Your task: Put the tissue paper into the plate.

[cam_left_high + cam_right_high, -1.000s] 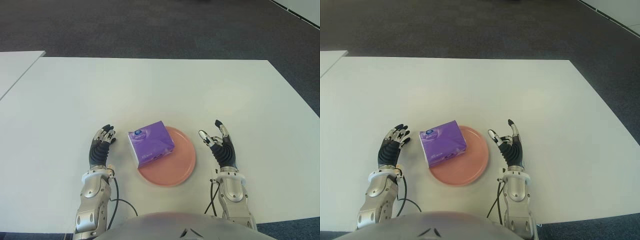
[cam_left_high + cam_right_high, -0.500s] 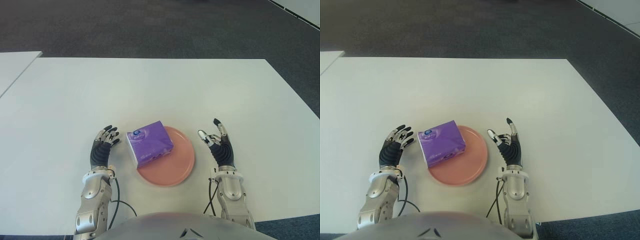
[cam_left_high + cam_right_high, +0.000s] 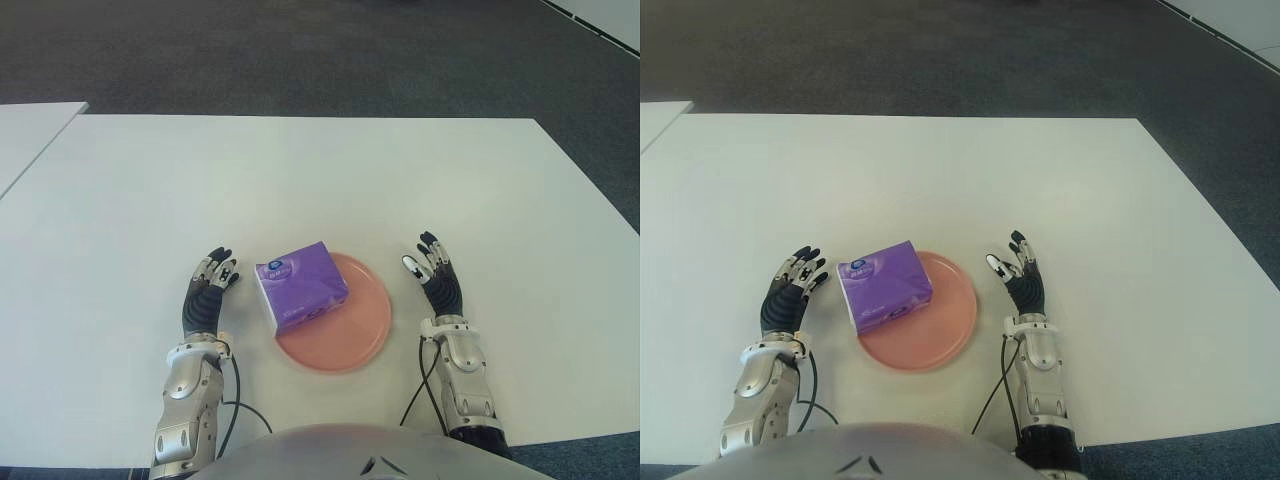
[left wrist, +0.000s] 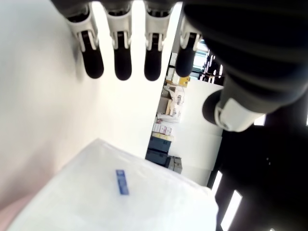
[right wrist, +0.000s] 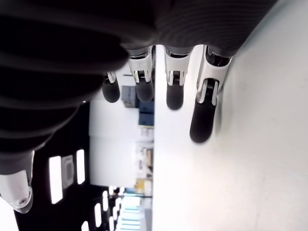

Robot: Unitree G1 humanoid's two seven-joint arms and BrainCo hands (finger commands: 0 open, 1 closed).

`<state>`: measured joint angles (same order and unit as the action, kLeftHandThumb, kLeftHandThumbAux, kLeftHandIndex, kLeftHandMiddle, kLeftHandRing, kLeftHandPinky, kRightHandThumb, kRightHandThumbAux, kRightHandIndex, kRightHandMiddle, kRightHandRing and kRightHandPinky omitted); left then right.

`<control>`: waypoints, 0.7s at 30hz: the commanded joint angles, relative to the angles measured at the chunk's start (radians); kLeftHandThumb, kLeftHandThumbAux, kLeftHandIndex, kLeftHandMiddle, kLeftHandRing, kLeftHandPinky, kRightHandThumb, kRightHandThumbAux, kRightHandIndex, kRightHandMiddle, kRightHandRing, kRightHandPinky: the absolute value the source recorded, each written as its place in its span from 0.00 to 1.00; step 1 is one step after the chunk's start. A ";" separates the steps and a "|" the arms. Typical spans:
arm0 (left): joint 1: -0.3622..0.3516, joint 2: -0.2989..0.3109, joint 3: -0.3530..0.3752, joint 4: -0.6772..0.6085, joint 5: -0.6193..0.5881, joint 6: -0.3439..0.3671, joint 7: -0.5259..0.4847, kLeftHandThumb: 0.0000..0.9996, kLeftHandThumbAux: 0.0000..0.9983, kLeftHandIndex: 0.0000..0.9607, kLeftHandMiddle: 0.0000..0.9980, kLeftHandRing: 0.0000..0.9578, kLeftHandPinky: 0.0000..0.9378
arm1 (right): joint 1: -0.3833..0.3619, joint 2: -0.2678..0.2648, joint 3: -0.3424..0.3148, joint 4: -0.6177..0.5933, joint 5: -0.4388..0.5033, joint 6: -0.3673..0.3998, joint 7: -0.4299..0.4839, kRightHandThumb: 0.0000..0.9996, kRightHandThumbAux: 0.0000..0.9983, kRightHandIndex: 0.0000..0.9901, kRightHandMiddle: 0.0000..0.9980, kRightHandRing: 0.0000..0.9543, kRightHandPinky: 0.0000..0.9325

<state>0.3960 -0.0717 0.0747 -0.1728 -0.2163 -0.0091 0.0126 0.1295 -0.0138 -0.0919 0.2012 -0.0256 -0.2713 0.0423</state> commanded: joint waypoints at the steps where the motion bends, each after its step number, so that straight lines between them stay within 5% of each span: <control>1: -0.003 0.000 0.006 0.114 -0.025 -0.048 -0.067 0.08 0.53 0.18 0.15 0.15 0.18 | -0.030 -0.009 -0.037 0.324 0.060 -0.156 0.048 0.14 0.53 0.00 0.00 0.00 0.00; 12: -0.030 -0.017 0.029 0.210 -0.062 -0.122 -0.104 0.06 0.50 0.16 0.13 0.13 0.19 | -0.118 -0.052 -0.026 0.568 0.042 -0.359 0.086 0.03 0.50 0.00 0.00 0.00 0.00; 21: -0.040 -0.012 0.038 0.242 -0.068 -0.148 -0.108 0.06 0.49 0.17 0.13 0.13 0.20 | -0.122 -0.056 -0.017 0.586 0.076 -0.364 0.133 0.00 0.47 0.00 0.00 0.00 0.00</control>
<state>0.3479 -0.0720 0.1046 0.0070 -0.2705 -0.1837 -0.0837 -0.1026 -0.0777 -0.1116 0.6373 0.0464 -0.6203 0.1515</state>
